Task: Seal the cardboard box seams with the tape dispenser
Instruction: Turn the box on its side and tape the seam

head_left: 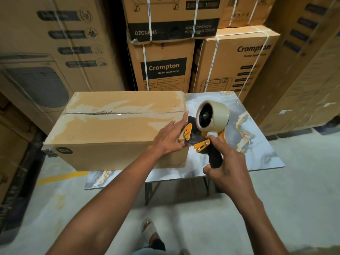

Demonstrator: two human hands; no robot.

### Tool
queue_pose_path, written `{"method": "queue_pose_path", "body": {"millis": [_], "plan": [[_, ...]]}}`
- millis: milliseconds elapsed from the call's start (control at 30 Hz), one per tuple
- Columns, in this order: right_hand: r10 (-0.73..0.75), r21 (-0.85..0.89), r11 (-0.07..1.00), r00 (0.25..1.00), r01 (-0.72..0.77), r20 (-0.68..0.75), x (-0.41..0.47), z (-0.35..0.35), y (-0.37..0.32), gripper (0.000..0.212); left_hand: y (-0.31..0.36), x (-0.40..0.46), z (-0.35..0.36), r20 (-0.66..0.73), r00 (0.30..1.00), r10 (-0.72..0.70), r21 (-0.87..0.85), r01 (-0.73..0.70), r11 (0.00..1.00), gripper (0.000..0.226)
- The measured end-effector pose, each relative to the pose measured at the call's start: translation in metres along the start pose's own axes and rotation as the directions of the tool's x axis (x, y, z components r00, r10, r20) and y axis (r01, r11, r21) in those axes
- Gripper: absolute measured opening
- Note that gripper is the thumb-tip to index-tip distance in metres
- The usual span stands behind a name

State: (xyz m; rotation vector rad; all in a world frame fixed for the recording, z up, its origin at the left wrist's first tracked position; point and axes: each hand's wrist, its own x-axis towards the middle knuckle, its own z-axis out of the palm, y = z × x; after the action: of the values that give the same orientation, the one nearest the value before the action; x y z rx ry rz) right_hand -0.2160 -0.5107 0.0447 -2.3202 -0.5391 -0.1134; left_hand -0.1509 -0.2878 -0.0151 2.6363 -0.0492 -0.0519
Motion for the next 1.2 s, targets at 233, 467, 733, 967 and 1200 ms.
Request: {"method": "queue_pose_path", "body": {"millis": [233,467,733,967,1200], "plan": [[0.041,0.016,0.999,0.996,-0.043,0.078,-0.002,-0.024,-0.009,0.081,-0.016,0.009,0.004,0.068,0.995,0.076,0.042,-0.079,0.996,0.106],[0.114,0.004,0.993,0.981,-0.117,0.159,-0.003,-0.046,-0.012,0.079,-0.023,0.008,-0.001,0.082,0.952,0.295,0.028,-0.298,0.954,0.098],[0.155,-0.05,0.988,0.951,-0.147,0.267,0.009,-0.053,-0.003,0.082,-0.028,0.009,0.006,0.061,0.945,0.321,0.069,-0.325,0.943,0.086],[0.239,-0.085,0.971,0.92,-0.223,0.312,0.02,-0.06,0.01,0.087,-0.031,0.008,0.009,0.051,0.921,0.387,0.137,-0.39,0.911,0.07],[0.246,-0.096,0.969,0.909,-0.227,0.336,0.025,-0.061,0.011,0.089,-0.032,0.01,0.01,0.007,0.922,0.388,0.125,-0.386,0.914,0.061]]}}
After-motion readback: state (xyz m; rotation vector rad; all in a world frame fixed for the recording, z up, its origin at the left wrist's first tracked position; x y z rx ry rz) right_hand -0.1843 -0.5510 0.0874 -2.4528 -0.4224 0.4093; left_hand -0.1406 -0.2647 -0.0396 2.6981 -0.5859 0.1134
